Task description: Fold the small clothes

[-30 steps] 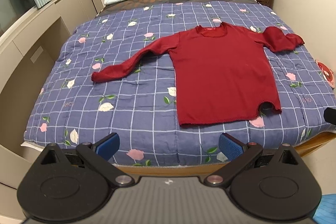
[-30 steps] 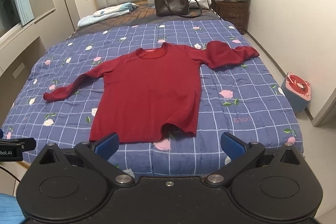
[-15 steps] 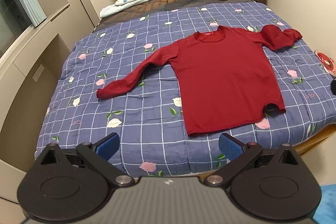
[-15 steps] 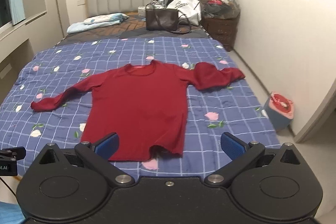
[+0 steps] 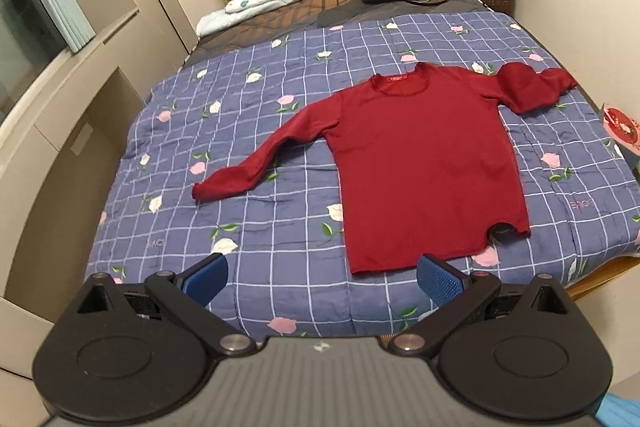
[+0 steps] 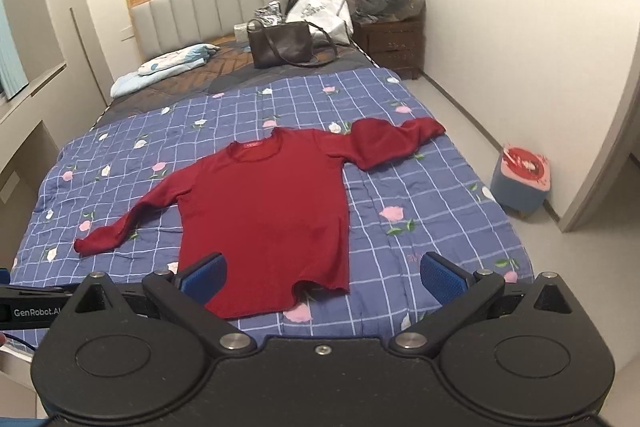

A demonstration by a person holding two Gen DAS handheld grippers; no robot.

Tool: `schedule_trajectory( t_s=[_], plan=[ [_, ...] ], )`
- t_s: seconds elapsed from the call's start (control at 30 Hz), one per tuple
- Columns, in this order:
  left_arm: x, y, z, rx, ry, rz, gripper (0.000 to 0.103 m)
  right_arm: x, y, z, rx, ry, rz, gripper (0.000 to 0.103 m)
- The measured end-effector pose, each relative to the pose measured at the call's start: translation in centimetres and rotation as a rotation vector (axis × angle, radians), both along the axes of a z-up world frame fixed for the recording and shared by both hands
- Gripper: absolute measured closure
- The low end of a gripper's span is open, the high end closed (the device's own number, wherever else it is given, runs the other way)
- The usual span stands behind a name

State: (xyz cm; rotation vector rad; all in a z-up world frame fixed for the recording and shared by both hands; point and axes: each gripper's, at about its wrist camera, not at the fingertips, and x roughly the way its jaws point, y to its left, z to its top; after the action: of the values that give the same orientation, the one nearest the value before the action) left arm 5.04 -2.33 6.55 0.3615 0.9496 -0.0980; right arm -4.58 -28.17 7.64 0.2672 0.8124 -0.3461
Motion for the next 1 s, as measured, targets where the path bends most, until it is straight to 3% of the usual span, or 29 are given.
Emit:
schedule_trajectory(
  t_s=[0.4,0.67,1.0],
  plan=[
    [2.6,-2.9,-1.5,0.039,0.051,0.024,0.0,2.8,-4.1,-2.5,0.066,0.05,-0.038,0.0],
    [8.4,-8.7,-3.1,0.033,0.113,0.056,0.0,9.6,-10.3,-4.9,0.118,0.094,0.0,0.0],
    [16.1,-19.3,-4.2,-0.002,0.221,0.112,0.0,19.5,-21.2,-7.1,0.18,0.19,0.054,0.0]
  ],
)
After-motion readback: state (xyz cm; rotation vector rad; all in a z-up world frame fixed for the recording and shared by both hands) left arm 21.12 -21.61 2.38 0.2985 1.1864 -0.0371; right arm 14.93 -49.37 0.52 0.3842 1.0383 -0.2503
